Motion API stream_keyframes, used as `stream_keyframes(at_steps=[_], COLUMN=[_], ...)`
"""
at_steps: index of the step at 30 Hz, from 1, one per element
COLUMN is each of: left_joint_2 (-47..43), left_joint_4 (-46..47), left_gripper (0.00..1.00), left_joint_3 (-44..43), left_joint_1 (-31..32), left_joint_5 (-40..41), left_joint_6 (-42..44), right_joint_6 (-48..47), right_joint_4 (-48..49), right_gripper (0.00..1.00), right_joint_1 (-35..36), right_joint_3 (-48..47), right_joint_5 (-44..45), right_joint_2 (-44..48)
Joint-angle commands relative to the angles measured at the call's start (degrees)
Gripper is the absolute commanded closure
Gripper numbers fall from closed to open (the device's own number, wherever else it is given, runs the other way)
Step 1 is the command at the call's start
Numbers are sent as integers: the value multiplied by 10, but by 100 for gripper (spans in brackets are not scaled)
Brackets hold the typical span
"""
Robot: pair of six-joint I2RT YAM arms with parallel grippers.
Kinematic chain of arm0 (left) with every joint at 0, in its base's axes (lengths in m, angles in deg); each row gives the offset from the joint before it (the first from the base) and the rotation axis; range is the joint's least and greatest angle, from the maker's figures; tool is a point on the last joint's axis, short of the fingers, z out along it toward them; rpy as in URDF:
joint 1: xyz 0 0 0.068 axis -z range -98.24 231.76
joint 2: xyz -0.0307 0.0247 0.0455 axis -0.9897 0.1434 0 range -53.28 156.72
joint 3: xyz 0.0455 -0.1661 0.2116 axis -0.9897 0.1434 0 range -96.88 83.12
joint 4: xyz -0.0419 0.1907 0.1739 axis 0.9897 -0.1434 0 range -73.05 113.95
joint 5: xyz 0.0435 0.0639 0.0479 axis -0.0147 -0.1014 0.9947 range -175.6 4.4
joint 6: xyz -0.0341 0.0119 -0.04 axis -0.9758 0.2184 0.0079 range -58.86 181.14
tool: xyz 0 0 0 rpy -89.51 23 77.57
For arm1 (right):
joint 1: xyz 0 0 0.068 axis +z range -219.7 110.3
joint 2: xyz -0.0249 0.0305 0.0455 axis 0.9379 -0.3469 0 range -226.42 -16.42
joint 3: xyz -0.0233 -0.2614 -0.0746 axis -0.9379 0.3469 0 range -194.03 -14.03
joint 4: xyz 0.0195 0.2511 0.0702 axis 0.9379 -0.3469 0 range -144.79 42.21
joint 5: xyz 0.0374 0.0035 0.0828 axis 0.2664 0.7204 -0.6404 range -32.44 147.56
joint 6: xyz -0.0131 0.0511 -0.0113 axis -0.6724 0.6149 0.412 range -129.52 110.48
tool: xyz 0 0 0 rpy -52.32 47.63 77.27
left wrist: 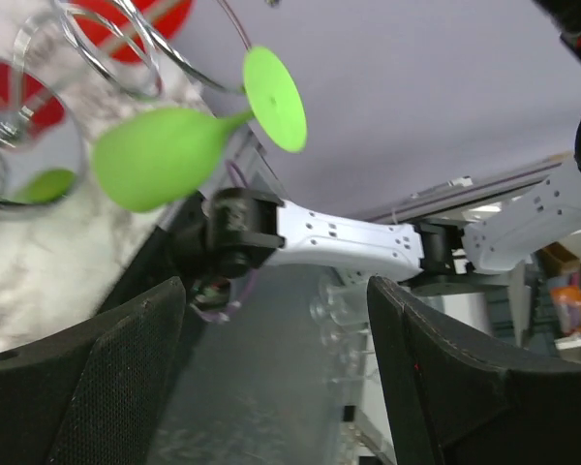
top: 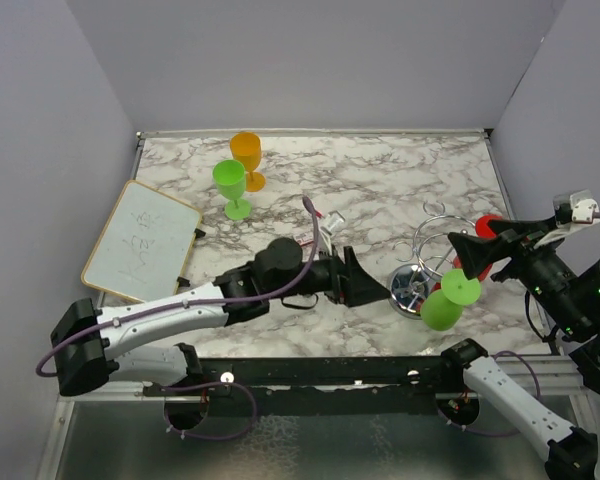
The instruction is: Take the wine glass off the wine glass rack
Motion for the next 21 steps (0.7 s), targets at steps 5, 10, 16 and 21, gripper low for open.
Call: stream_keyframes(at_steps=[5,10,16,21], left_joint_2=[85,158,227,276], left_joint_4=[85,92,93,94], left_gripper=[23,29,41,42], left_joint_3=[-18,-62,-115,-156], left_joint_1=[164,208,226,230], left_joint_5=[302,397,456,459], left_joint_6=[-188,-209,-220,-228], right_joint_6=[70,83,63,41], right_joint_4=[100,108,106,98], right_gripper=[16,16,17,18], right_joint_1=[1,1,1,1], right_joint_3=[17,15,7,3], right_joint_5=[55,83,91,102], right_joint_2=[28,37,47,57])
